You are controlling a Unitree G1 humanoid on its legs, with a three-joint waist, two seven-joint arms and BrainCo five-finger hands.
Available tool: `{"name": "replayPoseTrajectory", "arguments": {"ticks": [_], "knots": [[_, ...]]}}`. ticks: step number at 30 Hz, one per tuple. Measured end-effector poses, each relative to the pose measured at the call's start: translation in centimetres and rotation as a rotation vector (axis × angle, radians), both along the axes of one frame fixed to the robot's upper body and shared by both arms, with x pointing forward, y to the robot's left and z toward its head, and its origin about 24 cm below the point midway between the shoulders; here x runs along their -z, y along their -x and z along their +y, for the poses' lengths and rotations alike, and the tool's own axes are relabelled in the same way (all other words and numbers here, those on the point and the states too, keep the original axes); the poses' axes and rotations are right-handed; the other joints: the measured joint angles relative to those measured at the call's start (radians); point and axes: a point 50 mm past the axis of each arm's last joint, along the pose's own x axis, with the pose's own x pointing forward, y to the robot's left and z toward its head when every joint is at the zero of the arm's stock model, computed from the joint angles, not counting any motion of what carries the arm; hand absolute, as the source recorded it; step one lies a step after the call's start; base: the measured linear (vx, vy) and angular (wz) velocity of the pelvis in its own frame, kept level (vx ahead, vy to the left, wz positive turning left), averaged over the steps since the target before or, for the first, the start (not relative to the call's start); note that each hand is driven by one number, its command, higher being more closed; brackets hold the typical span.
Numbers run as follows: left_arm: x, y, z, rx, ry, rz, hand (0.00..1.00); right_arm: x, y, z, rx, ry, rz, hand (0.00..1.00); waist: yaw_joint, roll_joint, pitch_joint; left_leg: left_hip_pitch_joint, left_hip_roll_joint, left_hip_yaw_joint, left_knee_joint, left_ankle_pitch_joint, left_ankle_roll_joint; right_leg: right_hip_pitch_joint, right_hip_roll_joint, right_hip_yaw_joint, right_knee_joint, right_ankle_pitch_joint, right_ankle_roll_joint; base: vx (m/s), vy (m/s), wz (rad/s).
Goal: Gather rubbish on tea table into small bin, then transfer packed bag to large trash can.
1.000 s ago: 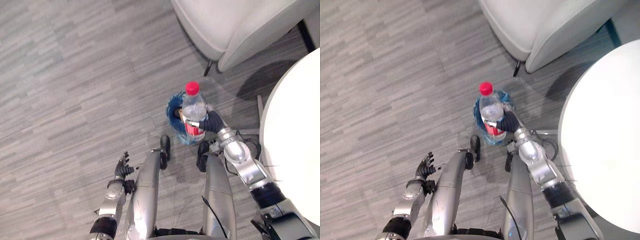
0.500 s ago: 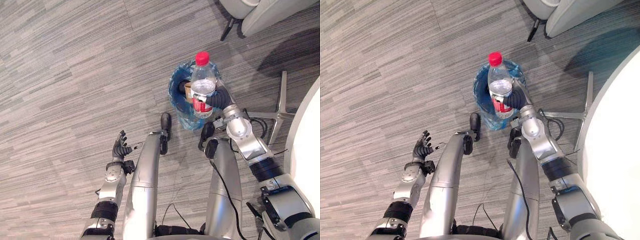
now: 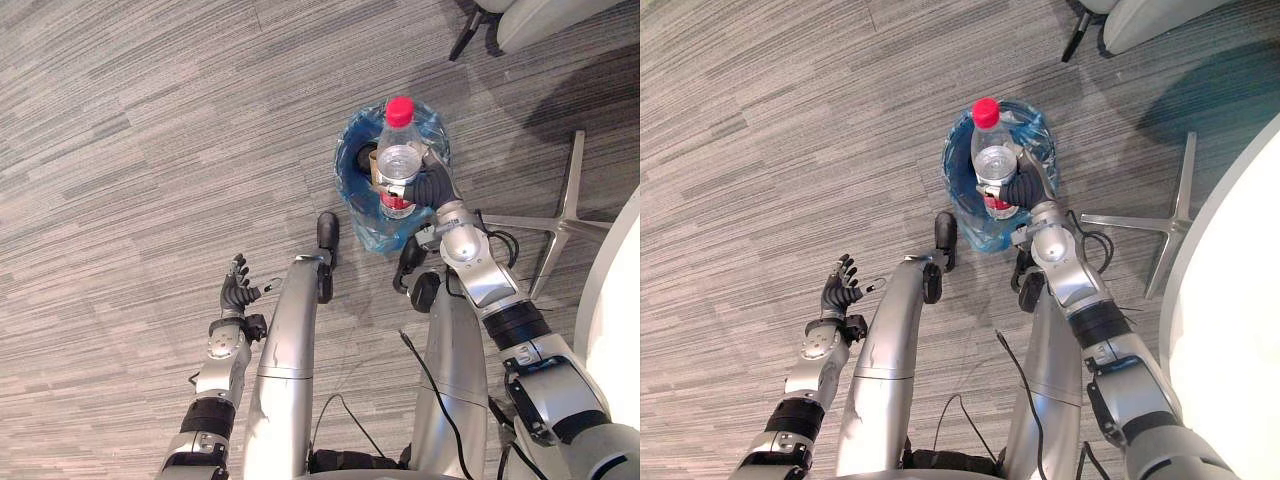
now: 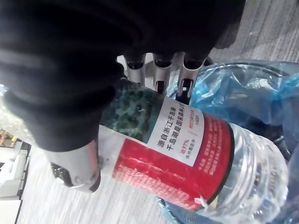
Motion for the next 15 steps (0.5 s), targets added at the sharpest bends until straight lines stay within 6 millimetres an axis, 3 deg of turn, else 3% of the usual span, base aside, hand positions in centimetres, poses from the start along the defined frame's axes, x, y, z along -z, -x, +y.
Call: {"name": "replayPoseTrajectory", "arguments": {"ticks": [11,15], "knots": [[-0.1,0.0,0.2,-0.010,-0.004,-0.005,0.00,0.9,1.1,0.6,0.002,0.033,-0.022,0.00,-0.007,-0.007,0.000,-0.003,0.003,-0.013,-0.003,0.009,-0.014,0.000,0.002,-0.015,0.001,-0.001,-0.002,-0.01,-0.004,0.01],[-0.4,0.0,0.9,-0.046,-0.004,-0.013,0.00,0.4,2.2,1.6,-0.029,0.048,-0.085,0.00,-0.023,-0.027,0.004,-0.001,0.006,-0.015,-0.002,0.009,-0.014,0.005,0.006,-0.016,-0.002,-0.001,-0.002,0.00,0.000,0.00]]}}
